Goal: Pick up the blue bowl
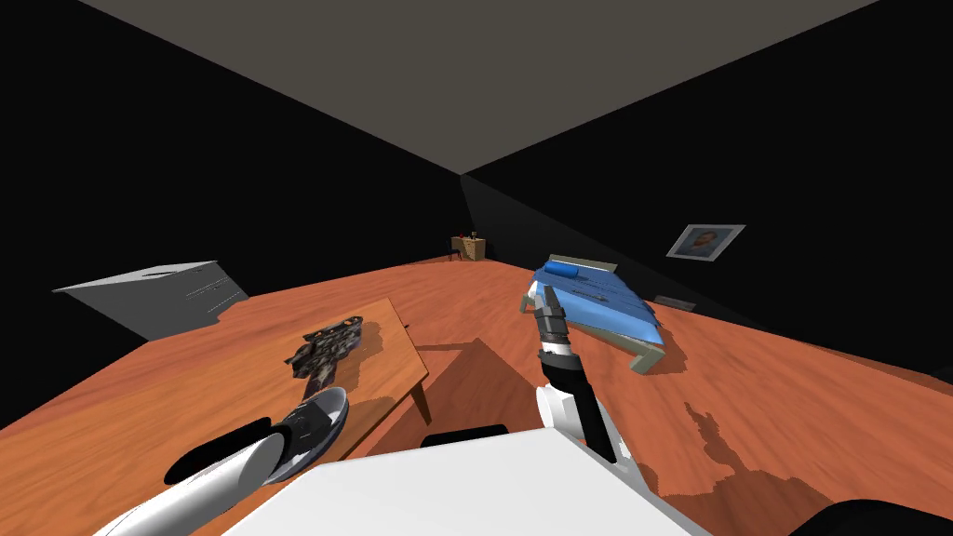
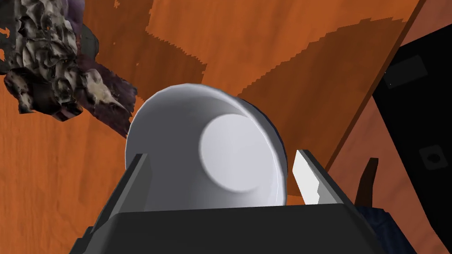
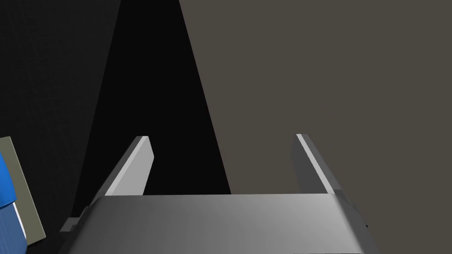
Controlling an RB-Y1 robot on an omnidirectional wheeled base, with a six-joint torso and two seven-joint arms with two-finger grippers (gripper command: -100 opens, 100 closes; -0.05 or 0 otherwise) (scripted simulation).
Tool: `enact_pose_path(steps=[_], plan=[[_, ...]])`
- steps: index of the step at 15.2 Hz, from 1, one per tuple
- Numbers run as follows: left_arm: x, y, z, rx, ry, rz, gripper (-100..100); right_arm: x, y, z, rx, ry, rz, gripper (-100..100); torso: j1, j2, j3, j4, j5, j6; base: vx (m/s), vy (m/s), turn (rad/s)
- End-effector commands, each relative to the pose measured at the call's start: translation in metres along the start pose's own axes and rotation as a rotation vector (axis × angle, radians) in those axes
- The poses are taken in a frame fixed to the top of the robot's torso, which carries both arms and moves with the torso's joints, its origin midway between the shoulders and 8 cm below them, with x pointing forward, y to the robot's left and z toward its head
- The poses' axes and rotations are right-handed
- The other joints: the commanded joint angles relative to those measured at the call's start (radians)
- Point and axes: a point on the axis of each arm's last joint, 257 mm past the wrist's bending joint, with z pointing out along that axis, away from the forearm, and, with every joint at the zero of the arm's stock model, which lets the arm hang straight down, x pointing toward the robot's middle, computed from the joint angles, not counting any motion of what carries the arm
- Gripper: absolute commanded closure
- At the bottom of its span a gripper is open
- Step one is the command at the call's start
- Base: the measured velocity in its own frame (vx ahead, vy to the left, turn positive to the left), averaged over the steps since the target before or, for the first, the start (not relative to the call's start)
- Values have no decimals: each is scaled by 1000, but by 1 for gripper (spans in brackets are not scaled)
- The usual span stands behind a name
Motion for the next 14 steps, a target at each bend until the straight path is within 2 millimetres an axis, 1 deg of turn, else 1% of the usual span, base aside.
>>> enact_pose_path(steps=[1, 2, 3, 4, 5, 8, 9, 11, 12, 14], plan=[[-6, 8, 0, -28, -17, -13, -100, 0, 0, 0, 0, 0, 0, 0, 0, 0, 0, 0, 0, 0, 1, 17, -17], [-15, 17, 1, -64, -40, -42, -100, 0, 0, 0, 0, 0, 0, 0, 0, 0, 0, 0, 0, 0, 1, 17, -52], [-16, 18, 1, -70, -43, -42, -100, 0, 0, 0, 0, 0, 0, 0, 0, 0, 0, 0, 0, 0, 2, 19, -62], [-23, 26, 1, -101, -62, -69, -100, 0, 0, 0, 0, 0, 0, 0, 0, 0, 0, 0, 0, 0, 1, 23, -76], [-24, 28, 1, -109, -67, -69, -100, 0, 0, 0, 0, 0, 0, 0, 0, 0, 0, 0, 0, 0, 1, 24, -84], [-38, 44, 0, -172, -105, -117, -100, 0, 0, 0, 0, 0, 0, 0, 0, 0, 0, 0, 0, 0, 3, 28, -75], [-39, 45, 0, -177, -109, -117, -100, 0, 0, 0, 0, 0, 0, 0, 1, 0, 0, 0, 0, 0, 2, 28, -54], [-49, 58, -2, -228, -139, -154, -100, 0, 0, 0, 0, 0, 0, 0, 1, 0, 0, 0, 0, 0, 2, 33, -75], [-49, 58, -2, -229, -140, -154, -100, 0, 0, 0, 0, 0, 0, 0, 1, 0, 0, 0, 0, 0, 2, 35, -62], [-56, 67, -4, -262, -160, -179, -100, 0, 0, 0, 0, 0, 0, 0, 1, 0, 0, 0, 0, 0, 0, 29, -49]])
